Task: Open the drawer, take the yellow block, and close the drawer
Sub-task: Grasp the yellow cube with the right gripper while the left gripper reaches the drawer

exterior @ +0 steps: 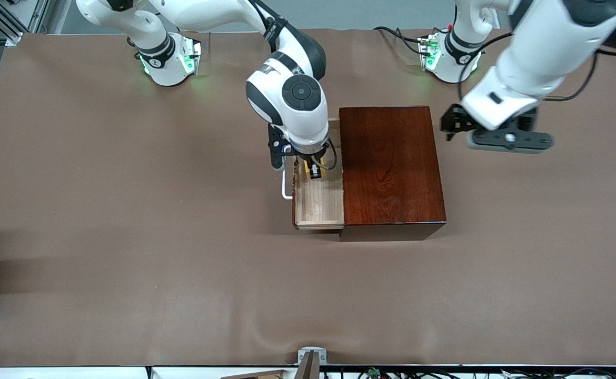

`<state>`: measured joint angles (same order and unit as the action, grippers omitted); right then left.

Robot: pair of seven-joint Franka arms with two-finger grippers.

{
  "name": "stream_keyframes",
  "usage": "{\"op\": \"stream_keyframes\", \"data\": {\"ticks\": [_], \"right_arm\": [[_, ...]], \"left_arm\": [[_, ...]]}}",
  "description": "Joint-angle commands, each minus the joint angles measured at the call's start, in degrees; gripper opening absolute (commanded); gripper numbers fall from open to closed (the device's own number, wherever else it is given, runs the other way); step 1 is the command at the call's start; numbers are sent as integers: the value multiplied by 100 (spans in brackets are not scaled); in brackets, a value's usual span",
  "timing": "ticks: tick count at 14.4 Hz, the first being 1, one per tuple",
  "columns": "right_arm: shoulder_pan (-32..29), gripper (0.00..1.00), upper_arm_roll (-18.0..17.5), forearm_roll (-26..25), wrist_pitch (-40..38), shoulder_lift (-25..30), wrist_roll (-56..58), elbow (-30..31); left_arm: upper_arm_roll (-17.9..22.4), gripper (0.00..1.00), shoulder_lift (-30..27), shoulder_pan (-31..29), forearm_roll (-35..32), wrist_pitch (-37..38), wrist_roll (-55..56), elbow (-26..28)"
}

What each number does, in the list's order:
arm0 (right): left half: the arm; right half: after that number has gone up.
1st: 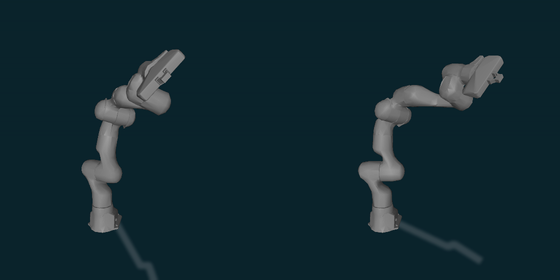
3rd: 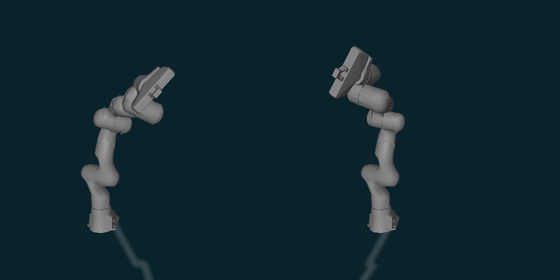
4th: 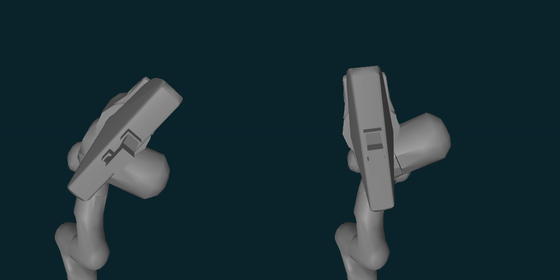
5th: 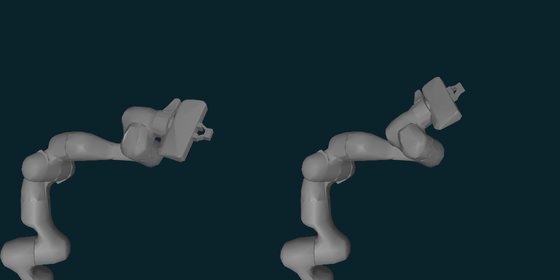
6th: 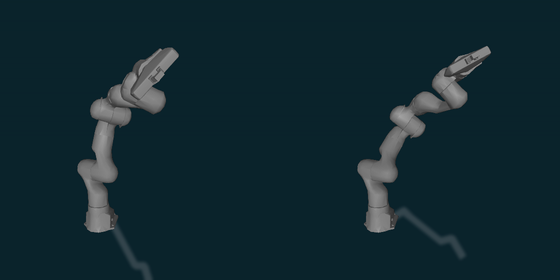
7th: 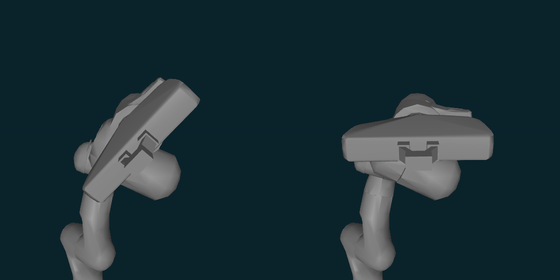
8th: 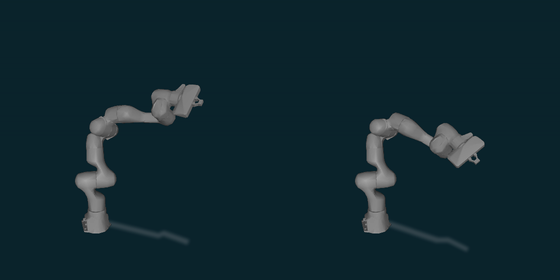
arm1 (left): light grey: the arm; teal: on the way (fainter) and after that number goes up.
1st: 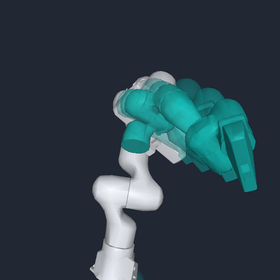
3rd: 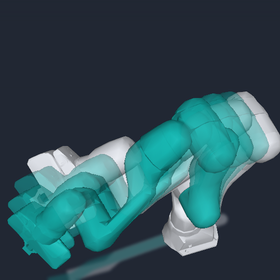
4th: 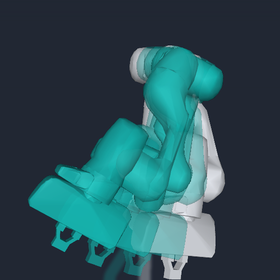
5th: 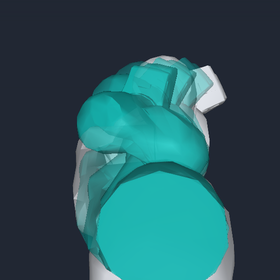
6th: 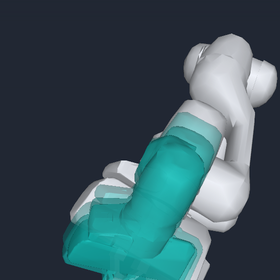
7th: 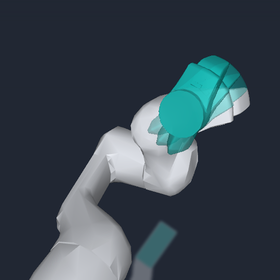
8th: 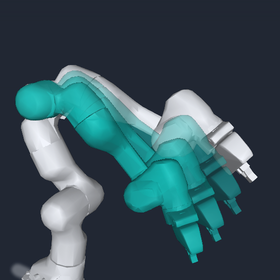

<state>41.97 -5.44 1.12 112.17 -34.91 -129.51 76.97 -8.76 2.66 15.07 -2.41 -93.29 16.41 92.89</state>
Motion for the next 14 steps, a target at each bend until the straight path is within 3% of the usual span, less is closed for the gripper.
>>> {"op": "stream_keyframes", "data": {"ticks": [1,3,6,11,14], "right_arm": [[-276,0,-80,46,-545,72,240,-331],[-443,0,-71,370,-888,177,662,-446],[-768,0,-63,459,-1109,423,1347,-472],[-927,0,-1,371,-1302,433,2569,-244],[-1287,0,-1,371,-1443,459,3403,-226]], "left_arm": [[-336,100,305,13,-14,-162,720,-218],[-486,100,410,127,13,-400,1213,-219],[-592,100,770,513,30,-935,2072,-253],[-574,100,2052,1295,-40,-1568,4006,-1350],[-513,100,2563,1717,-57,-2394,5071,-1537]]}}
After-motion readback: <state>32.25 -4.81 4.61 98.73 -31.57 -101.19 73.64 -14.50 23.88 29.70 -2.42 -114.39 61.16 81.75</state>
